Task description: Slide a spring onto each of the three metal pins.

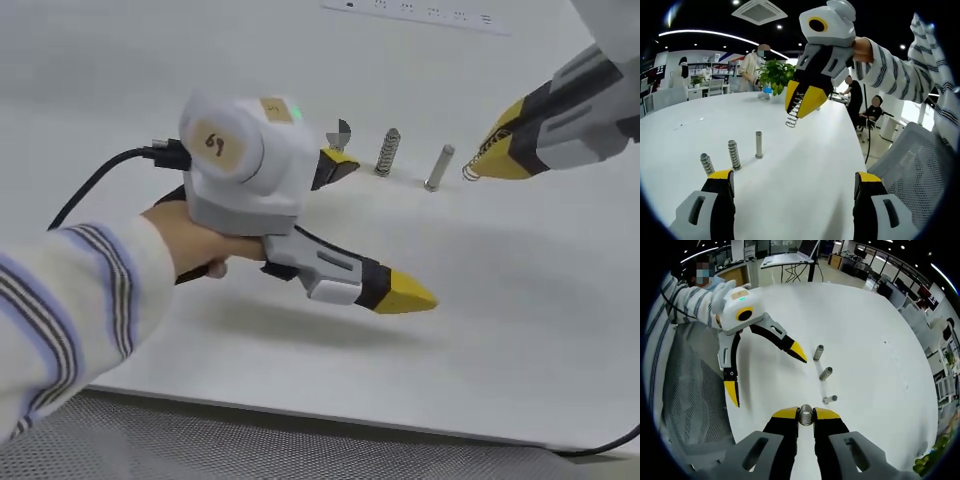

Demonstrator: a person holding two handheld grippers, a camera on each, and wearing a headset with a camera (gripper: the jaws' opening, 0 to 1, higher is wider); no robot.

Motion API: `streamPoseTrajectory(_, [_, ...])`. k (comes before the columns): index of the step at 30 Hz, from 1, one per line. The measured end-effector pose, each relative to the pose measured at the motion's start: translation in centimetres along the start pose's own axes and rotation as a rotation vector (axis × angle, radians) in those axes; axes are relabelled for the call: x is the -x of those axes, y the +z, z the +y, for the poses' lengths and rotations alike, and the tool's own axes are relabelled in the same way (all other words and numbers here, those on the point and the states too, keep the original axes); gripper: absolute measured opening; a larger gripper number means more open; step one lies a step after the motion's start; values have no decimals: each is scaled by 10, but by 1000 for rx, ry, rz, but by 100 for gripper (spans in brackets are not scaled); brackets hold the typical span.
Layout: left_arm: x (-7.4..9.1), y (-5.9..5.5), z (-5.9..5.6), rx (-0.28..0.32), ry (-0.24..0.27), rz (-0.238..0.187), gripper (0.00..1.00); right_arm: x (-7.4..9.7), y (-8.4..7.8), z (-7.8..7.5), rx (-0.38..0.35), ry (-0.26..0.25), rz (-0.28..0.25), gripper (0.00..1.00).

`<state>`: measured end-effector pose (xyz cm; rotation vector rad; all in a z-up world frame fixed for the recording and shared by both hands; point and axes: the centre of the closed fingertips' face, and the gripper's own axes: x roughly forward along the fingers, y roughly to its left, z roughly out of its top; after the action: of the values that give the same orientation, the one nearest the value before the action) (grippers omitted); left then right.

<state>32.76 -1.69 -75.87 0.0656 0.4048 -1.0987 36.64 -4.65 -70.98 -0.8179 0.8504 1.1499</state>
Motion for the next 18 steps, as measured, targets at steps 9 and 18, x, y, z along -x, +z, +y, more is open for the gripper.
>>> streamPoseTrajectory(9, [0,3,4,18,18,-10,98,-4,4,-16,5,24,-7,8])
streamPoseTrajectory(18, [3,5,5,27,25,-17,98,-16,10,-32,13,32,-2,8])
